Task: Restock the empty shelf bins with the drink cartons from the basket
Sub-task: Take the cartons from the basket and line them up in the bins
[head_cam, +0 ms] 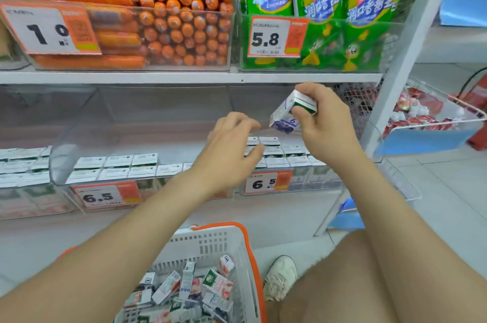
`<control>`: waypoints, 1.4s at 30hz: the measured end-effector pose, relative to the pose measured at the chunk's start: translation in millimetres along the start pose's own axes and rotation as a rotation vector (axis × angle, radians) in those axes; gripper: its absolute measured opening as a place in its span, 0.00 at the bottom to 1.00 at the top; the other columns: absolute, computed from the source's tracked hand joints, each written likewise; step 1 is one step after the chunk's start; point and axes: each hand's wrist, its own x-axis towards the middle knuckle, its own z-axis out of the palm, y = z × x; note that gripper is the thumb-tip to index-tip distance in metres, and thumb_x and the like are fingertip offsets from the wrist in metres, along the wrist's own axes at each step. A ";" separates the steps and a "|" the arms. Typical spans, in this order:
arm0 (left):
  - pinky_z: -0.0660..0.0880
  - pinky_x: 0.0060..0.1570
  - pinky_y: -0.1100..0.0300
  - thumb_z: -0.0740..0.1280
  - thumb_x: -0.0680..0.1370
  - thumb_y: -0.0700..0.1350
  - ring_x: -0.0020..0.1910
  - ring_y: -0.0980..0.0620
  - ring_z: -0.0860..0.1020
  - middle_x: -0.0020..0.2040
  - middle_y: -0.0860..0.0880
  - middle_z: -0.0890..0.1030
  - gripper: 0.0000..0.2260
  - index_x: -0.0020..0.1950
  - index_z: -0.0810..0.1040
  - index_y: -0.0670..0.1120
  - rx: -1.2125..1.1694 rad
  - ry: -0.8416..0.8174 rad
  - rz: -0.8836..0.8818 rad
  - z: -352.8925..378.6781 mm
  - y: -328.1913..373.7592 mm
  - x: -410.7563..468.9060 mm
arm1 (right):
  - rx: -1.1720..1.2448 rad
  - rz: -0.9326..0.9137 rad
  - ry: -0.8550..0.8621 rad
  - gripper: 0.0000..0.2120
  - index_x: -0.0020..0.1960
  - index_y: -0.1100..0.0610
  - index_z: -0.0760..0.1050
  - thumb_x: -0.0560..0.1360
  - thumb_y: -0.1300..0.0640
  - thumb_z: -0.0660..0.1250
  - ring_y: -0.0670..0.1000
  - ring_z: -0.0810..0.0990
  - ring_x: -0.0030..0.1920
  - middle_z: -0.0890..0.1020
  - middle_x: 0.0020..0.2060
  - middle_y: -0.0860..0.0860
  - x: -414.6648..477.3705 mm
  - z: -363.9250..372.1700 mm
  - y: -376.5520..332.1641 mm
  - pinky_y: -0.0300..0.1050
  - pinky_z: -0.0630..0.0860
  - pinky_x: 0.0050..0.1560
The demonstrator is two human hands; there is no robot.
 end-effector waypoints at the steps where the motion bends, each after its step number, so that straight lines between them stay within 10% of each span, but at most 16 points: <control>1: 0.64 0.73 0.48 0.65 0.83 0.55 0.74 0.47 0.64 0.72 0.49 0.70 0.19 0.72 0.75 0.49 0.047 -0.026 0.007 8.7 -1.6 -1.0 | -0.077 0.006 -0.026 0.18 0.70 0.58 0.74 0.81 0.64 0.68 0.55 0.77 0.64 0.78 0.64 0.56 1.8 -1.5 10.1 0.29 0.65 0.58; 6: 0.61 0.73 0.39 0.52 0.84 0.64 0.83 0.42 0.48 0.74 0.48 0.69 0.24 0.68 0.77 0.52 0.312 -0.122 0.033 41.8 -7.5 -13.9 | -0.317 0.058 -0.281 0.26 0.74 0.57 0.69 0.79 0.73 0.65 0.59 0.73 0.65 0.71 0.69 0.58 15.2 8.7 50.3 0.31 0.60 0.50; 14: 0.68 0.65 0.38 0.50 0.84 0.65 0.82 0.37 0.55 0.65 0.46 0.75 0.26 0.67 0.77 0.51 0.516 -0.081 0.019 53.6 -6.4 -13.9 | -0.355 0.018 -0.579 0.17 0.70 0.54 0.76 0.82 0.58 0.68 0.59 0.78 0.66 0.81 0.66 0.55 30.4 35.6 77.4 0.56 0.76 0.64; 24: 0.59 0.75 0.40 0.60 0.83 0.61 0.84 0.44 0.50 0.70 0.49 0.71 0.19 0.67 0.78 0.51 0.108 -0.058 0.053 42.6 -10.1 -17.0 | -0.381 0.082 -0.585 0.23 0.76 0.57 0.70 0.81 0.60 0.60 0.63 0.78 0.64 0.80 0.65 0.61 12.0 39.7 54.2 0.57 0.77 0.64; 28: 0.72 0.65 0.47 0.70 0.81 0.42 0.66 0.45 0.72 0.63 0.46 0.74 0.07 0.59 0.81 0.45 -0.033 0.226 0.135 25.1 -16.8 -41.5 | -0.108 -0.006 -0.413 0.15 0.57 0.54 0.84 0.75 0.64 0.64 0.50 0.84 0.47 0.87 0.47 0.50 -17.8 27.0 -0.8 0.48 0.80 0.53; 31: 0.73 0.52 0.53 0.68 0.79 0.36 0.51 0.45 0.76 0.53 0.46 0.76 0.06 0.54 0.81 0.43 0.006 0.291 0.199 15.9 -26.0 -76.2 | 0.075 -0.011 -0.701 0.13 0.47 0.52 0.85 0.73 0.65 0.65 0.44 0.81 0.34 0.85 0.33 0.45 -54.8 28.8 -47.0 0.37 0.77 0.37; 35: 0.73 0.37 0.53 0.63 0.79 0.44 0.42 0.48 0.76 0.46 0.54 0.76 0.06 0.51 0.80 0.49 0.092 0.056 0.093 23.8 -59.9 -138.2 | -0.140 -0.176 -1.143 0.10 0.53 0.58 0.83 0.76 0.61 0.64 0.42 0.77 0.34 0.79 0.33 0.44 -105.6 69.8 -78.1 0.26 0.71 0.38; 38: 0.77 0.44 0.50 0.63 0.81 0.45 0.48 0.48 0.78 0.47 0.54 0.77 0.05 0.48 0.78 0.52 0.118 -0.327 -0.154 43.3 -99.6 -177.4 | -0.197 -0.181 -1.374 0.14 0.53 0.65 0.80 0.80 0.58 0.60 0.58 0.77 0.35 0.79 0.33 0.54 -147.8 119.5 -77.7 0.49 0.80 0.45; 42: 0.78 0.54 0.52 0.64 0.83 0.45 0.51 0.50 0.80 0.52 0.52 0.82 0.08 0.55 0.83 0.49 0.079 -0.749 -0.369 71.6 -139.6 -219.2 | -0.334 -0.184 -1.552 0.12 0.37 0.61 0.71 0.79 0.63 0.60 0.55 0.65 0.32 0.70 0.31 0.55 -195.4 170.7 -66.2 0.49 0.67 0.34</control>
